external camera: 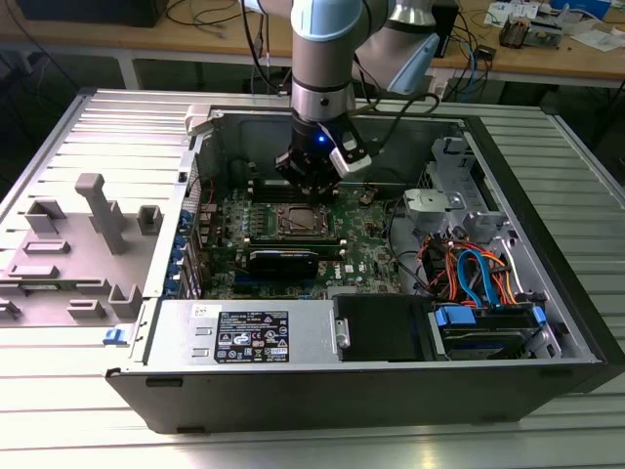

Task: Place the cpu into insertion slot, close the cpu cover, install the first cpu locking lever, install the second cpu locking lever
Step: 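Install the first cpu locking lever, then install the second cpu locking lever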

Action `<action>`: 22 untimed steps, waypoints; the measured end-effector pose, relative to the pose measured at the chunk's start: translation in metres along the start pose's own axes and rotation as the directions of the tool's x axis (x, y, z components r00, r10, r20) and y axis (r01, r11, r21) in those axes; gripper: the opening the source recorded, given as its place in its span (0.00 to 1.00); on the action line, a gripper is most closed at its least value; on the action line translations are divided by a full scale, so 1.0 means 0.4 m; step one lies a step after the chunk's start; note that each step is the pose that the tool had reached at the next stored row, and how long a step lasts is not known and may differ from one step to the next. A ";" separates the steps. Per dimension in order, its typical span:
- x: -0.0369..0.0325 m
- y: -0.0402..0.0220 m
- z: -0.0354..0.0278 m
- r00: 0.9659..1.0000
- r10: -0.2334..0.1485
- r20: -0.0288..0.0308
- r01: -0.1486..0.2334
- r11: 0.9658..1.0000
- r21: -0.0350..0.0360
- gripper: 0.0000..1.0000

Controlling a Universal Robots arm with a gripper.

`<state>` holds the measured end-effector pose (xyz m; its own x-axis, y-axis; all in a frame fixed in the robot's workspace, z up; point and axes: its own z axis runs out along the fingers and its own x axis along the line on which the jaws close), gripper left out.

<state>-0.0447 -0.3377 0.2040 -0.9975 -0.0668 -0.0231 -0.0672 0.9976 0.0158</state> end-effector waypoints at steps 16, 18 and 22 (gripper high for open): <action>0.000 -0.004 -0.015 1.000 -0.001 0.000 0.001 1.000 0.002 0.11; 0.000 -0.004 -0.015 1.000 0.000 0.000 0.000 1.000 0.002 0.11; 0.000 -0.004 -0.015 1.000 0.000 0.000 0.000 1.000 0.002 0.11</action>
<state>-0.0447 -0.3394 0.2100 -0.9975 -0.0672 -0.0232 -0.0676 0.9976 0.0133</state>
